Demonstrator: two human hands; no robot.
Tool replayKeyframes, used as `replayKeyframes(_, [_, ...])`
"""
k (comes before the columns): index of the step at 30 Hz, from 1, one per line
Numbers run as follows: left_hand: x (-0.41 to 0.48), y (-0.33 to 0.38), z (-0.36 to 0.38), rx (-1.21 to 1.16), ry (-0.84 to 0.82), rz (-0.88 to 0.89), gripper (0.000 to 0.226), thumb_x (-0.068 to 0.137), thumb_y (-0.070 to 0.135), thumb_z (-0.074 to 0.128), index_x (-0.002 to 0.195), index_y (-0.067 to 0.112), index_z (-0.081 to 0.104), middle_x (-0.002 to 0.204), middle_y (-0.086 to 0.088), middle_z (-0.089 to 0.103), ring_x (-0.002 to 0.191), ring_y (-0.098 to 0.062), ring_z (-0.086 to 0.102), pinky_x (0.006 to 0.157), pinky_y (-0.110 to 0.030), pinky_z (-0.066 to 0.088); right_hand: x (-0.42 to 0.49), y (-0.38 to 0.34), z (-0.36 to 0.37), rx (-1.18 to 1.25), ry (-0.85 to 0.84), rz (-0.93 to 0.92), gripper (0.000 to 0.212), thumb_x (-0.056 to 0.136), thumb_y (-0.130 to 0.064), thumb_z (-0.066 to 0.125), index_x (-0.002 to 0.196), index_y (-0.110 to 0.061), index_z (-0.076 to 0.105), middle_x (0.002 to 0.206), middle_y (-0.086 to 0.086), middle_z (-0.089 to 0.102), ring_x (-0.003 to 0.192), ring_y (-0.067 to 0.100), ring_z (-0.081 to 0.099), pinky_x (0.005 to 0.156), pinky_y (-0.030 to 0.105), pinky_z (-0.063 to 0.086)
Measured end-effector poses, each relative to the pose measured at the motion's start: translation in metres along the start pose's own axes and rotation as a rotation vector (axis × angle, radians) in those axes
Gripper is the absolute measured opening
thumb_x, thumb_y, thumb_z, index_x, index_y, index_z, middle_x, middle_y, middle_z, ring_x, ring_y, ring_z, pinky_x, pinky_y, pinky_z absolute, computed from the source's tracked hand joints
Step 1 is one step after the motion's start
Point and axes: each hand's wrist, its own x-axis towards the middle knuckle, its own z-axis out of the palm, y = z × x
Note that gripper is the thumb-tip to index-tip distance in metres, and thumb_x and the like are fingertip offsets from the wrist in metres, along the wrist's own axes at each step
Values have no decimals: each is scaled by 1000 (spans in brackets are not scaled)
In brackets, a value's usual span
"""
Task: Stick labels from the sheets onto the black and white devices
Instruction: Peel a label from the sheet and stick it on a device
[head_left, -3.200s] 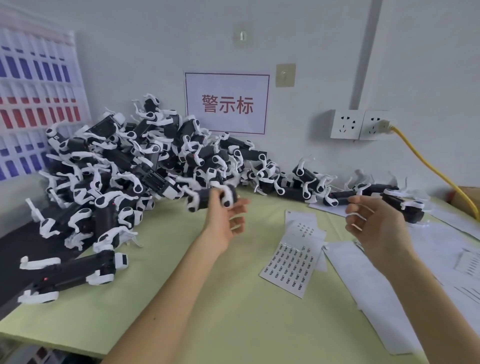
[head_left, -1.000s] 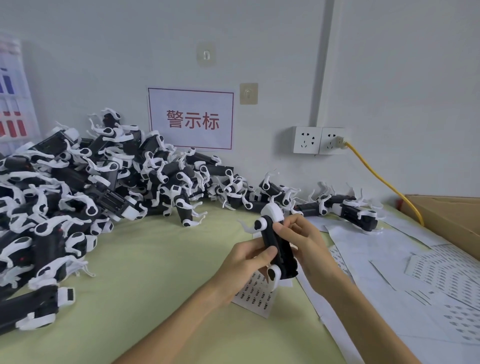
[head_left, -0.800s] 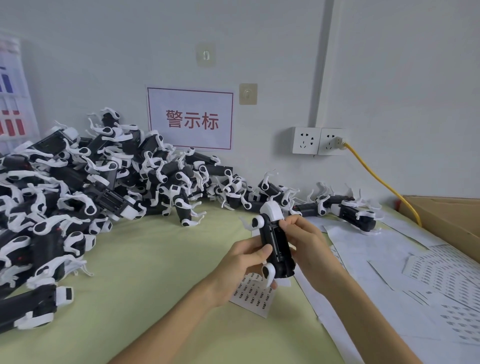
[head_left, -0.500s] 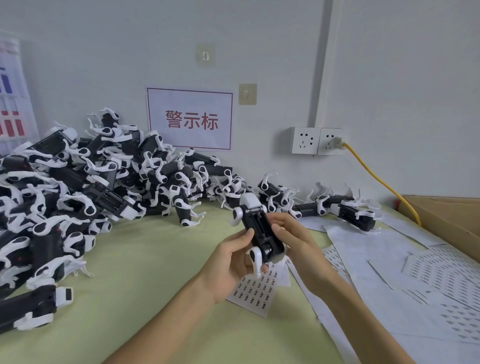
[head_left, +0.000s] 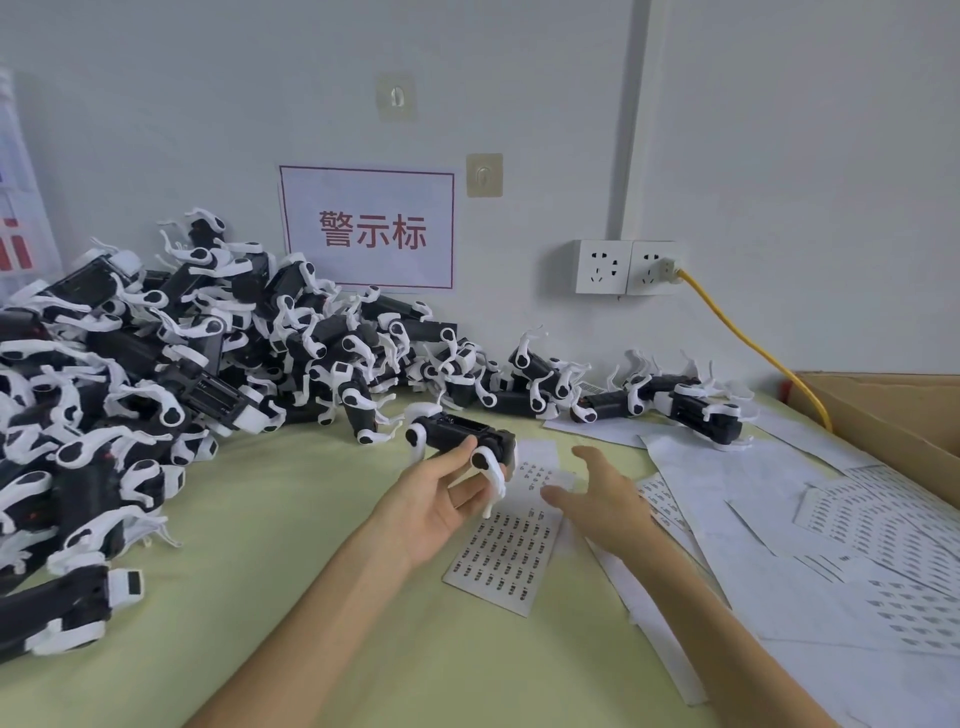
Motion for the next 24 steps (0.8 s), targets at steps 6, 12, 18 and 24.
replayKeyframes(6, [7,1,-6,96,112,19,24,74,37,80,92,22,74,107,1,73,90,-19,64,70,-28,43,7,12,19,-270,7,-53,80,88,-56,62,155,-28,29,143,-6,56,139,23,44,120,50,17])
replayKeyframes(12, [5,3,-6,104,56,-31,63,78,44,75,133,17,61,128,-10,60,109,-28,65,93,-38,45,2,8,15,-261,30,-105,64,88,-45,69,145,-31,43,127,-10,63,124,14,56,118,44,25])
replayKeyframes(18, [4,1,-7,84,-106,-102,33,86,39,71,107,14,75,109,-16,68,92,-31,70,93,-44,48,-6,-2,14,241,155,-277,31,90,-14,68,102,-42,61,100,-17,69,83,-11,61,58,6,46])
replayKeyframes(24, [2,-6,-2,122,-234,-68,43,78,44,83,109,15,75,98,-10,70,84,-27,64,78,-37,51,-8,-5,12,193,217,-449,56,86,-11,70,137,-29,56,133,-16,51,114,-6,48,95,9,42])
